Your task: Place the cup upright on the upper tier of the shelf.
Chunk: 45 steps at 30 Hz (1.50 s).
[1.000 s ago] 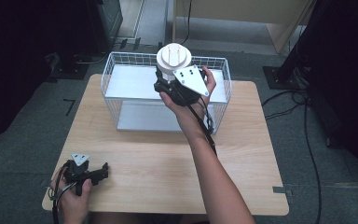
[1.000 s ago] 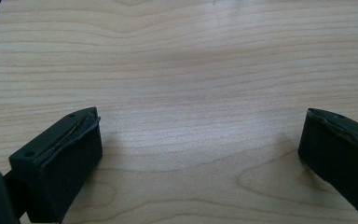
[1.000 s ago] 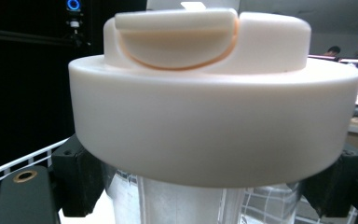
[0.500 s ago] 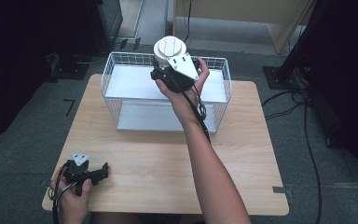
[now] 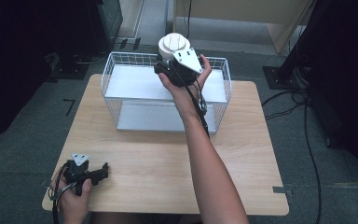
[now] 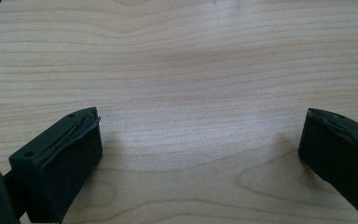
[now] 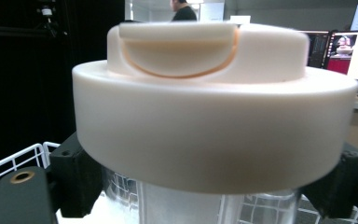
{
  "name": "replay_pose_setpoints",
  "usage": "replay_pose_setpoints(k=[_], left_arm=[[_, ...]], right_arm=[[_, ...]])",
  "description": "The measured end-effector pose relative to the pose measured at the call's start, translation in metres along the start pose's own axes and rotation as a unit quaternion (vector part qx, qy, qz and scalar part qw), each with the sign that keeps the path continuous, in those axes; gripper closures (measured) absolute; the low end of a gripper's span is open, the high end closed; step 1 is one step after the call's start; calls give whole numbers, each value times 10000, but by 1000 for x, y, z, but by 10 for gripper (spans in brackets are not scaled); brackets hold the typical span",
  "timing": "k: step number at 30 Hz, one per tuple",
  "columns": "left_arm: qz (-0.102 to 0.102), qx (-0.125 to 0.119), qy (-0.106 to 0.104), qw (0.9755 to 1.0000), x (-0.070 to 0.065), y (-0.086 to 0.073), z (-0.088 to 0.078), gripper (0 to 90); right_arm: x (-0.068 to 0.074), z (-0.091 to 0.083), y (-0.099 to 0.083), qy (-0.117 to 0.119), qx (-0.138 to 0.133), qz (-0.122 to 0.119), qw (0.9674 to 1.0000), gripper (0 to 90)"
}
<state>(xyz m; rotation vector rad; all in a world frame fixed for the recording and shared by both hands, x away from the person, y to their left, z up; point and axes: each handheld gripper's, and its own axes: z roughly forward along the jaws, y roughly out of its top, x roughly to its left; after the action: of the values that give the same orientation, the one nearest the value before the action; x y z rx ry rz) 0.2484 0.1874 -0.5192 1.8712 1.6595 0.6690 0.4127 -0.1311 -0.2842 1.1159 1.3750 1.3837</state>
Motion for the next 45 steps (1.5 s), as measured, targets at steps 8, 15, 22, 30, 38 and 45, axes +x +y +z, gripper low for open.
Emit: replay_pose_setpoints(k=[8, 15, 22, 30, 38, 45], left_arm=[[5, 0, 3, 10000, 0, 0, 0, 0], [5, -11, 8, 10000, 0, 0, 0, 0], [8, -9, 9, 10000, 0, 0, 0, 0], [10, -6, 8, 10000, 0, 0, 0, 0], [13, 2, 6, 10000, 0, 0, 0, 0], [14, -5, 9, 10000, 0, 0, 0, 0]], right_arm=[[-6, -4, -2, 211, 301, 48, 9993, 0], [-9, -16, -9, 380, 343, 45, 9987, 0], [-9, -34, -20, 515, 322, -52, 9981, 0], [-4, -62, -43, 637, 261, 160, 9975, 0], [2, -85, -72, 749, 322, 14, 9967, 0], [2, -106, -97, 798, 367, -189, 9960, 0]])
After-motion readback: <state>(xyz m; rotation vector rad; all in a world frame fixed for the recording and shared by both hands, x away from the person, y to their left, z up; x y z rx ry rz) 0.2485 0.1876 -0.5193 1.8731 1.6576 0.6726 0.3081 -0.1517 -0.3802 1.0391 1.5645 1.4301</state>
